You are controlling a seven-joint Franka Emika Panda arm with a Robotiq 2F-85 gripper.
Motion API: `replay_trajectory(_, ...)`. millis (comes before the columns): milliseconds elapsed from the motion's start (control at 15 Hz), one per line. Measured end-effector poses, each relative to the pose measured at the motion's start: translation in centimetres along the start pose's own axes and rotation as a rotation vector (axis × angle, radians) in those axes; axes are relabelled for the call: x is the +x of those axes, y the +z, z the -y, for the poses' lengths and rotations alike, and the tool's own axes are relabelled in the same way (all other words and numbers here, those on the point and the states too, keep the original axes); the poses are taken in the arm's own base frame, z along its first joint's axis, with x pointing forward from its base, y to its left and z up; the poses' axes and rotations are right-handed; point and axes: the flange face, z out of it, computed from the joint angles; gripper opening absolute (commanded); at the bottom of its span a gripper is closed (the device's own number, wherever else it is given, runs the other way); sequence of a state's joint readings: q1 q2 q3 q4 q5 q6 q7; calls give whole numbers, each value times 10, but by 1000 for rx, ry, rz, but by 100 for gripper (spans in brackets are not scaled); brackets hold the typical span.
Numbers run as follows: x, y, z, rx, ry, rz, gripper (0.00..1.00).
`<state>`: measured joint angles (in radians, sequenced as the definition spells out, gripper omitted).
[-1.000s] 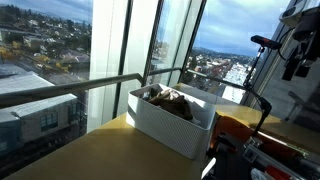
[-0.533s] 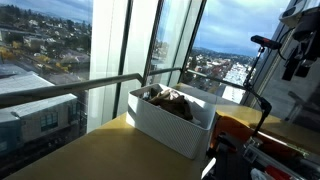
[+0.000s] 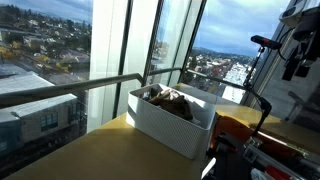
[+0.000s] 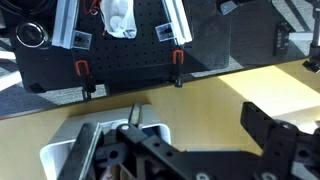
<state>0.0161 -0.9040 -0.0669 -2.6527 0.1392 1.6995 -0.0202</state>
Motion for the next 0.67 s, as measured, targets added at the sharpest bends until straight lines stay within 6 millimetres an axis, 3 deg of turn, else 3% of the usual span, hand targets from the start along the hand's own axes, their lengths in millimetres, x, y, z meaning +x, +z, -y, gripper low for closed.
replay_trajectory(667,2,1,0,-1,-2,-3,100)
